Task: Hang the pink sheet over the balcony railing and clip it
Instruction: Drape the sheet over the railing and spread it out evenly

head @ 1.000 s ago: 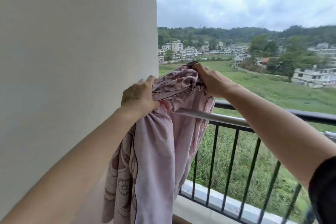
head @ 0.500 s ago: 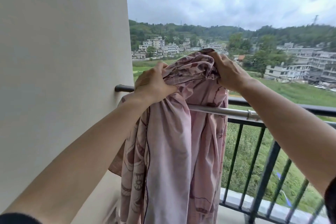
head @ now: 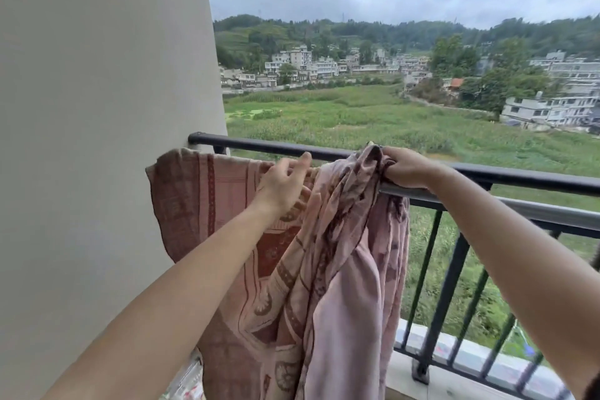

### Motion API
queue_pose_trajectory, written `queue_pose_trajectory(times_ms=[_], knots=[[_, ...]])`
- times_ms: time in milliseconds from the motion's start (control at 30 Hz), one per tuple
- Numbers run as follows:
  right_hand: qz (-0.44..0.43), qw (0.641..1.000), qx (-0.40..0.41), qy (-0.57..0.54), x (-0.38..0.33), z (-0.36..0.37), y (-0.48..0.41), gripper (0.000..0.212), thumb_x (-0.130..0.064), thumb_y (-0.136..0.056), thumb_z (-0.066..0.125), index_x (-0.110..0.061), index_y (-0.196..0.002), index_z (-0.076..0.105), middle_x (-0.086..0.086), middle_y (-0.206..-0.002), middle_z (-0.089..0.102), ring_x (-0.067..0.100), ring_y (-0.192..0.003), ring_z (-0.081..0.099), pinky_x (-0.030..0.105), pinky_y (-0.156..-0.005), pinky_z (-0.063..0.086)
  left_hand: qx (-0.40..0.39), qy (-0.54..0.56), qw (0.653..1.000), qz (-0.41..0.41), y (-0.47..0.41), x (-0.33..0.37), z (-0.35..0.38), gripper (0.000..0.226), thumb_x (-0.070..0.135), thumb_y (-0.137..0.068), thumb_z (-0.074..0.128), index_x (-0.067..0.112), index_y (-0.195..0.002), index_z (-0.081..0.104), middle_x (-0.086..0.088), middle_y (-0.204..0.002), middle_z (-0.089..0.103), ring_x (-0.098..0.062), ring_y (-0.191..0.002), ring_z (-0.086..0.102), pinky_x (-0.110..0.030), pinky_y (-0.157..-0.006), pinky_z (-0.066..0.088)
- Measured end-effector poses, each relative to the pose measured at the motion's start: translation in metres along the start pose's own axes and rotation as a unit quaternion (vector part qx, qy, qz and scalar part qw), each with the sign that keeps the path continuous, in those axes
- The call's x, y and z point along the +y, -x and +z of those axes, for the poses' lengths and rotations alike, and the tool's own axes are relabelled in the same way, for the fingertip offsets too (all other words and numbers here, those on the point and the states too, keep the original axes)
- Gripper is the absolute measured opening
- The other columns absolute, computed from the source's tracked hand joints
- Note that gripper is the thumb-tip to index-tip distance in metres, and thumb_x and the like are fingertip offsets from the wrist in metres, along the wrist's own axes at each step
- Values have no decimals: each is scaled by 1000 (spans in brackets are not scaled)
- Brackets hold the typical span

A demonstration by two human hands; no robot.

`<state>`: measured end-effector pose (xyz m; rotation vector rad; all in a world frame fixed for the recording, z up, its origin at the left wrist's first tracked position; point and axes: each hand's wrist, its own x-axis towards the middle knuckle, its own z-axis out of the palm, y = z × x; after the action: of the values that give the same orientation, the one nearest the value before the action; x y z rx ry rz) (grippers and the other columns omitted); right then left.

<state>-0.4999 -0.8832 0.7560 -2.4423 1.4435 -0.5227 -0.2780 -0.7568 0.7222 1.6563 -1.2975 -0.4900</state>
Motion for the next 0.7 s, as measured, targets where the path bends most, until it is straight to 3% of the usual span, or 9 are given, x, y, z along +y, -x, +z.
queue_pose_trajectory(times_ms=[67, 167, 267, 367, 433, 500, 533, 600, 700], knots=[[-5, 999, 16, -37, -2, 9, -5, 37, -9, -90, 50, -14, -125, 62, 15, -126, 63, 31, -115, 56, 36, -95, 44, 74, 34, 996, -28, -16, -24, -5, 45, 58, -91, 46, 19, -108, 59, -3, -89, 73, -23, -81, 70, -51, -80, 57], [-10, 994, 93, -49, -13, 20, -12, 51, -5, -84, 52, -17, -134, 55, 17, -133, 52, 32, -124, 47, 39, -104, 40, 133, -167, 976, 32, -40, -53, -18, 43, 49, -90, 52, 24, -125, 56, -1, -127, 54, -23, -123, 47, -44, -105, 41], [4, 983, 182, -24, -26, 34, -15, 62, -9, -80, 60, -16, -140, 44, 15, -131, 43, 32, -122, 44, 43, -101, 44, 69, -290, 947, 116, -62, -66, -29, 53, 50, -97, 43, 29, -145, 40, -6, -153, 34, -24, -143, 22, -48, -115, 25], [-12, 947, 321, -15, -38, 44, -9, 46, -27, -86, 56, -15, -129, 44, 12, -114, 46, 28, -101, 50, 41, -81, 49, 0, -341, 932, 126, -84, -73, -24, 55, 54, -98, 38, 34, -148, 32, -4, -159, 24, -24, -148, 12, -52, -117, 21], [15, 950, 312, -18, -45, 50, -8, 43, -50, -94, 42, -16, -120, 42, 11, -101, 52, 27, -84, 55, 37, -69, 46, 14, -377, 915, 141, -96, -77, -18, 52, 52, -97, 40, 33, -145, 33, -4, -154, 28, -27, -144, 18, -50, -111, 27], [58, 968, 238, 52, -49, 59, -10, 68, -75, -90, 31, -16, -123, 40, 8, -92, 59, 29, -80, 61, 37, -64, 46, 45, -413, 897, 153, -106, -78, -16, 49, 50, -97, 43, 32, -142, 35, -4, -147, 32, -29, -135, 26, -48, -105, 31], [68, 971, 217, 78, -48, 64, -11, 74, -78, -88, 33, -16, -127, 38, 6, -89, 60, 30, -82, 63, 37, -63, 46, 55, -430, 888, 156, -110, -78, -15, 49, 49, -97, 43, 32, -142, 35, -5, -145, 33, -30, -132, 28, -47, -103, 32], [53, 973, 221, 40, -47, 71, -15, 60, -64, -94, 45, -16, -129, 42, 3, -87, 63, 30, -80, 64, 38, -62, 48, 60, -456, 874, 157, -122, -80, -15, 50, 47, -97, 42, 33, -144, 33, -7, -143, 33, -31, -129, 29, -46, -102, 32], [40, 971, 216, -98, -47, 78, -19, 31, -38, -97, 52, -20, -121, 53, 3, -97, 68, 26, -87, 64, 44, -77, 55, 78, -468, 863, 173, -137, -90, -10, 49, 44, -98, 39, 35, -145, 32, -8, -138, 32, -32, -123, 30, -46, -99, 31]])
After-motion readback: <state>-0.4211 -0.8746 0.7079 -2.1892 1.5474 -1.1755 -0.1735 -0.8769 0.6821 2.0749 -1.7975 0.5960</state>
